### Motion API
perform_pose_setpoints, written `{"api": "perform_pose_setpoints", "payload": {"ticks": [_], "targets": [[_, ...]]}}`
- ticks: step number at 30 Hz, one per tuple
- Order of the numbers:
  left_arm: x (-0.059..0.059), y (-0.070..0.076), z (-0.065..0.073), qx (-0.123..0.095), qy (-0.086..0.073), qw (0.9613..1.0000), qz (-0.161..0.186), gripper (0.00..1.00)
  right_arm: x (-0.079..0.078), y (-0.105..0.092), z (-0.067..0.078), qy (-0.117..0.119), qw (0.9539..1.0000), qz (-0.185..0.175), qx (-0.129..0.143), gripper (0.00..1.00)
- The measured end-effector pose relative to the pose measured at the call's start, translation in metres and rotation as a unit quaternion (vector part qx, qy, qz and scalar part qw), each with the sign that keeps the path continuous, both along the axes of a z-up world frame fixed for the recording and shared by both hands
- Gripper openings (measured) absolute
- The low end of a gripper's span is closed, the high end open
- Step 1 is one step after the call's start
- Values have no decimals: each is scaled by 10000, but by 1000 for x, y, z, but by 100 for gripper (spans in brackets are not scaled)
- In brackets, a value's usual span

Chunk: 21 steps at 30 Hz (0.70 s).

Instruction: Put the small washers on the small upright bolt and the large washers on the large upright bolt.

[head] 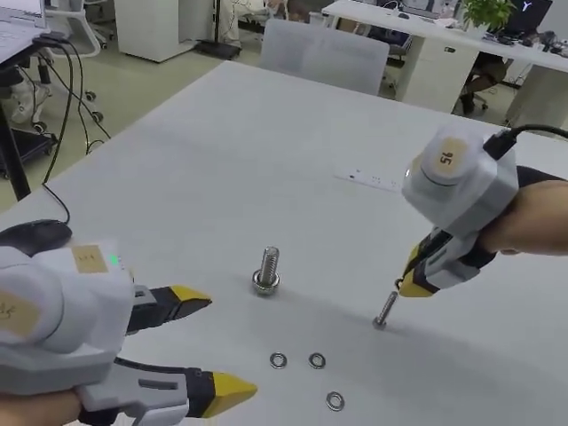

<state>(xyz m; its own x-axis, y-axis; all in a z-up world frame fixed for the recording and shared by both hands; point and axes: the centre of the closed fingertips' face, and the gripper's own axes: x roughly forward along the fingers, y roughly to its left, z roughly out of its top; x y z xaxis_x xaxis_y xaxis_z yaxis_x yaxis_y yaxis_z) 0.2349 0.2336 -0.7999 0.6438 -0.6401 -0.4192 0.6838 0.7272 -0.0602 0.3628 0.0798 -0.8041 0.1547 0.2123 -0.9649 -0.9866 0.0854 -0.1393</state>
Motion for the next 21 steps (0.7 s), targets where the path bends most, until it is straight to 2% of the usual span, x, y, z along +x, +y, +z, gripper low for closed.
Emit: {"api": "perform_pose_setpoints", "payload": {"ticks": [21], "targets": [[2, 0, -4, 2, 68, 10000, 27, 61, 2, 0, -14, 150, 9999, -17, -15, 13]]}}
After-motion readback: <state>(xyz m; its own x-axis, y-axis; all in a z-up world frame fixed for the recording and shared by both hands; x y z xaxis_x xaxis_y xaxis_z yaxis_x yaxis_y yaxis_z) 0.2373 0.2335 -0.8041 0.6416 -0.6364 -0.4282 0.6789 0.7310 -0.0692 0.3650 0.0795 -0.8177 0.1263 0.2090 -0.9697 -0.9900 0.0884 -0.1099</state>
